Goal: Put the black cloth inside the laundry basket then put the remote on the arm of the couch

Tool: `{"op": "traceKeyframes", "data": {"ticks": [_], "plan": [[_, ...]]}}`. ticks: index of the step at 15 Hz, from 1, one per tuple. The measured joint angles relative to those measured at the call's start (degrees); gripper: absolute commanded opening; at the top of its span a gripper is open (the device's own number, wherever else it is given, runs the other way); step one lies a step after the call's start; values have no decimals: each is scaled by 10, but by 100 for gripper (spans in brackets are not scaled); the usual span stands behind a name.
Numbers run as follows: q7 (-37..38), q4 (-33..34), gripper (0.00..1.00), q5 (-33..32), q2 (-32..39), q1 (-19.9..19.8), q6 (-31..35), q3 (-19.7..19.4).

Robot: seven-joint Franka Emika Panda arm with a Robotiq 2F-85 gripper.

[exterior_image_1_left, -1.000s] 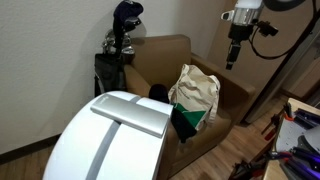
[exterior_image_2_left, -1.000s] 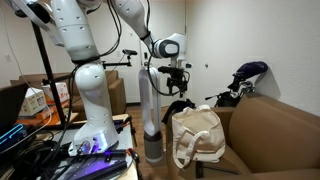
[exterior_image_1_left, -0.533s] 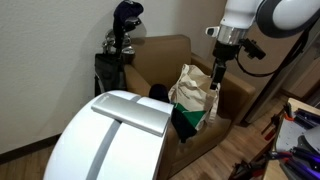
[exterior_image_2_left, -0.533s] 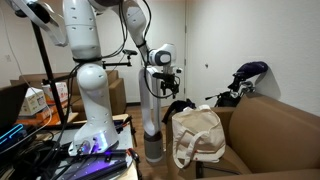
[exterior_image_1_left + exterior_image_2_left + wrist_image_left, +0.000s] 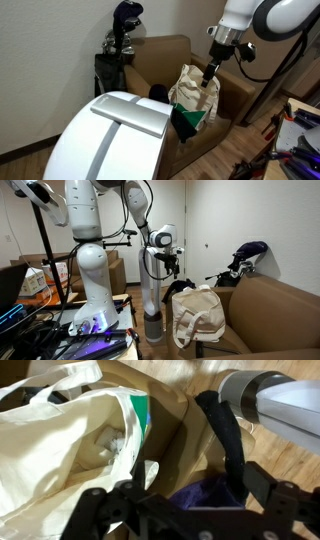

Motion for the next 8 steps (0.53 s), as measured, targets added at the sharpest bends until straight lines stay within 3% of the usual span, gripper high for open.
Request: {"op": "traceKeyframes", "data": {"ticks": [5,8], "plan": [[125,0,100,35,69,22,154,21],[203,1,100,-20,119,73,253,-3]]}}
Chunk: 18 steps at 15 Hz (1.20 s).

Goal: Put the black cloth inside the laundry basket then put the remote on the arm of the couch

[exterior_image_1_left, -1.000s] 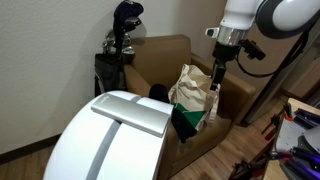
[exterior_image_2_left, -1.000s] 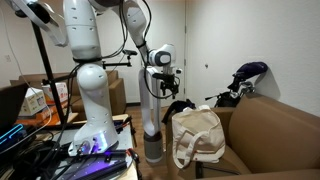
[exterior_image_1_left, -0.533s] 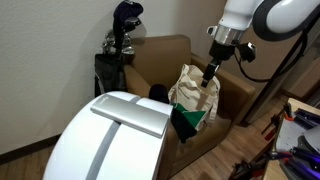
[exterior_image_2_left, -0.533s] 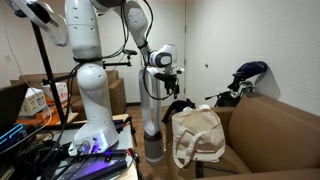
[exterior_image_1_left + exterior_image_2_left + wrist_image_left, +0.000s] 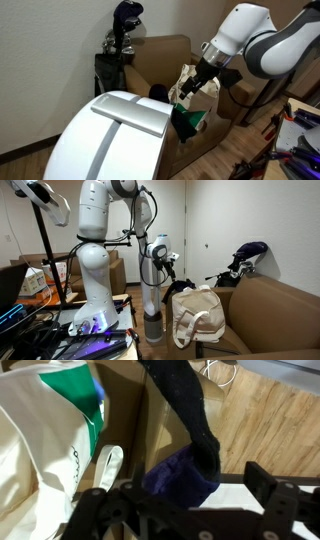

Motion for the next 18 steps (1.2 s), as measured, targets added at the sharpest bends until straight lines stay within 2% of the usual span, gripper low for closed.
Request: {"op": "traceKeyframes", "data": {"ticks": [2,4,6,7,8,12,13,14,18], "plan": [[39,3,100,-69,33,67,29,-69],[59,14,100,-113,69,145,38,-156],[67,32,100,-124,111,207,38,-216],[70,41,100,-124,133,231,38,-233],[71,51,100,-111,153,252,38,-242],[71,80,100,-47,202,302,38,-239],[71,85,75,-34,207,310,38,-237],[70,89,73,-23,210,315,38,-235],[60,97,47,-11,215,315,48,-234]]}}
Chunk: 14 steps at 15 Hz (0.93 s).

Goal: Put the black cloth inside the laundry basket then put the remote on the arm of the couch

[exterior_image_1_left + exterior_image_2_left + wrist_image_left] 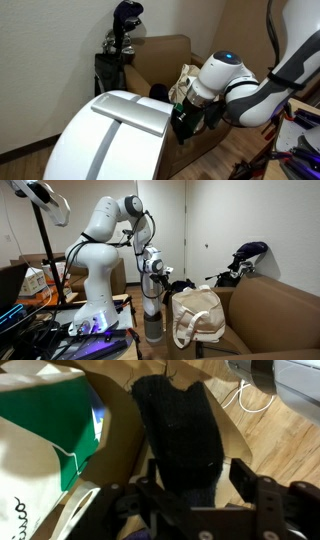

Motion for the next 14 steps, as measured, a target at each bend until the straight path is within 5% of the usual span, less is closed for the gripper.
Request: {"op": "traceKeyframes", "data": {"ticks": [7,14], "plan": [[-67,0,6,18,4,-54,32,17],[-81,3,7,39,-34,-107,33,49]]}}
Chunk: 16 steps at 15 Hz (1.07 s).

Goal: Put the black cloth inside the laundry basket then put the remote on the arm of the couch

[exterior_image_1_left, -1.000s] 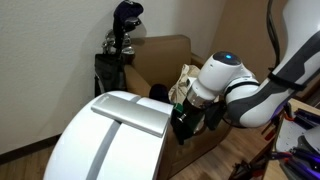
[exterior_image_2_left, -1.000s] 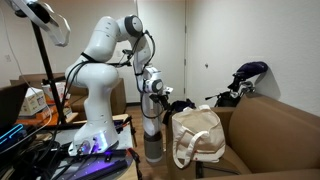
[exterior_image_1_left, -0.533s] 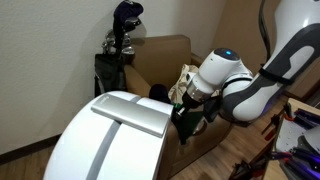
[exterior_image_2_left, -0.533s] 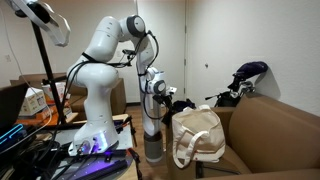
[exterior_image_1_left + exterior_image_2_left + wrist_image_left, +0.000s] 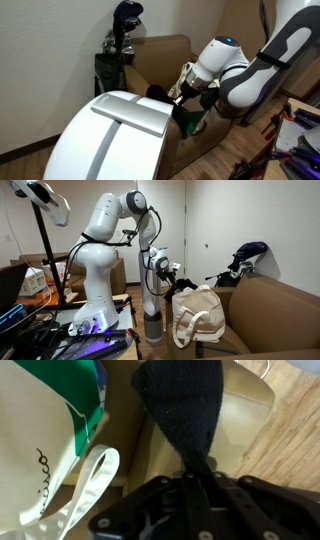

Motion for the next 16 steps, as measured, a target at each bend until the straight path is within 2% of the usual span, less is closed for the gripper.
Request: {"op": "traceKeyframes", "data": {"ticks": [3,7,10,16], "plan": [[0,1,7,16,-51,-7,15,0],[1,0,7,16,-127,3,44,-36],[1,-2,7,16,-171,37,73,-91],[0,-24,7,26,-195,118,101,-243]]}}
